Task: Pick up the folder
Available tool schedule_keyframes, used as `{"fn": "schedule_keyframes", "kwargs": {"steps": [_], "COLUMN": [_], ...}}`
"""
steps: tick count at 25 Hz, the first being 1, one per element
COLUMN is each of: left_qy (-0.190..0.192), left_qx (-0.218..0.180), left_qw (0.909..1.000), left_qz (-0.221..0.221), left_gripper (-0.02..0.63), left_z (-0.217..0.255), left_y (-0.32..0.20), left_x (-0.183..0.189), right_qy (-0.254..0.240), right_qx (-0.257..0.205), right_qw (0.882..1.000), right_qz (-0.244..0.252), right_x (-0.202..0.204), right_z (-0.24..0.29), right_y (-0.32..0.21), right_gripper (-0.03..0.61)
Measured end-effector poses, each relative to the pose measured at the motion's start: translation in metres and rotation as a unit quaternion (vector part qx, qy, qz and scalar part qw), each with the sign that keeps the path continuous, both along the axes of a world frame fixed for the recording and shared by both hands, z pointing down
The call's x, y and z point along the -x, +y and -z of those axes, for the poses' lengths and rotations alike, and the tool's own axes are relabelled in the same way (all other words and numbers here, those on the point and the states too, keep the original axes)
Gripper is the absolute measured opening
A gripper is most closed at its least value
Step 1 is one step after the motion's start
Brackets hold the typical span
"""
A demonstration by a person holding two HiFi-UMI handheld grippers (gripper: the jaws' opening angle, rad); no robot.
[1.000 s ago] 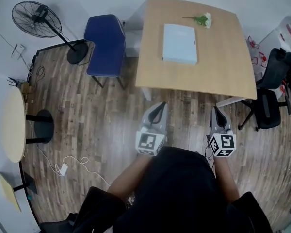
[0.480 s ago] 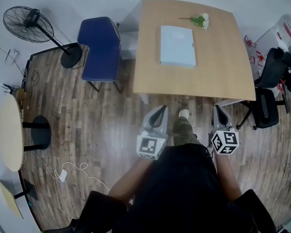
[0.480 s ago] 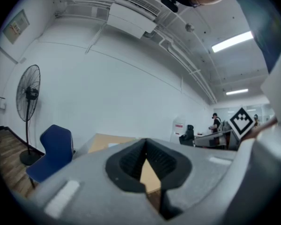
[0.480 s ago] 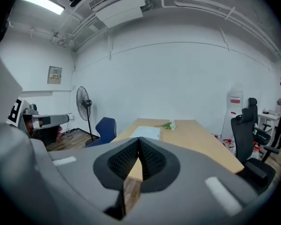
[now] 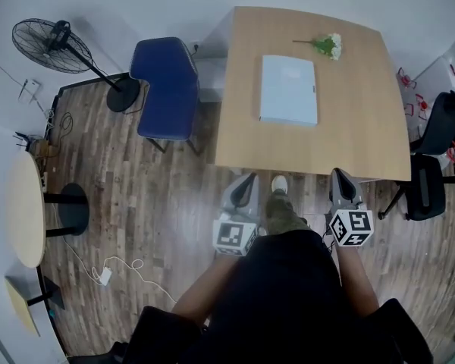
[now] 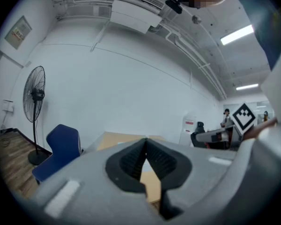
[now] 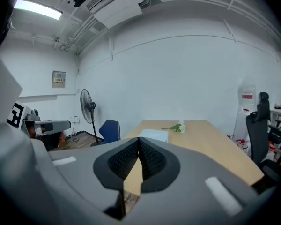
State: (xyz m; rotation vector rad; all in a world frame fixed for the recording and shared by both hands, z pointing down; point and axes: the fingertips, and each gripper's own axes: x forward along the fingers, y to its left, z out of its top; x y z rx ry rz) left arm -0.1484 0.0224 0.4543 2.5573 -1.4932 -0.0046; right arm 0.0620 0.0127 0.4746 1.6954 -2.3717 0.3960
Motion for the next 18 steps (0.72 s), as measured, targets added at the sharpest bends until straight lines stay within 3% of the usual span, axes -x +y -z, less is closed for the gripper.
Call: {"fn": "schedule_keyframes", "kwargs": {"steps": [9, 18], "left_qy": [-0.027, -0.069], "left_qx": [0.027, 0.073], "left_qw": [0.9992, 0.9949], "left_qz": [0.015, 0.012], "left_gripper": [0.002, 0.002], "left_z": [-0.002, -0.035], "left_y": [-0.128, -0.238], "left_x": [-0.035, -0.073], "right_qy": [-0.02, -0.029], "right_qx": [0.014, 0.092], "right_qw": [0.999, 0.993], "right_qz": [0.024, 0.06], "right_x": [-0.035, -0.069], "right_z": [-0.008, -0.055], "right_y": [-0.137, -0.24], "right_gripper": [0.002, 0.002]}}
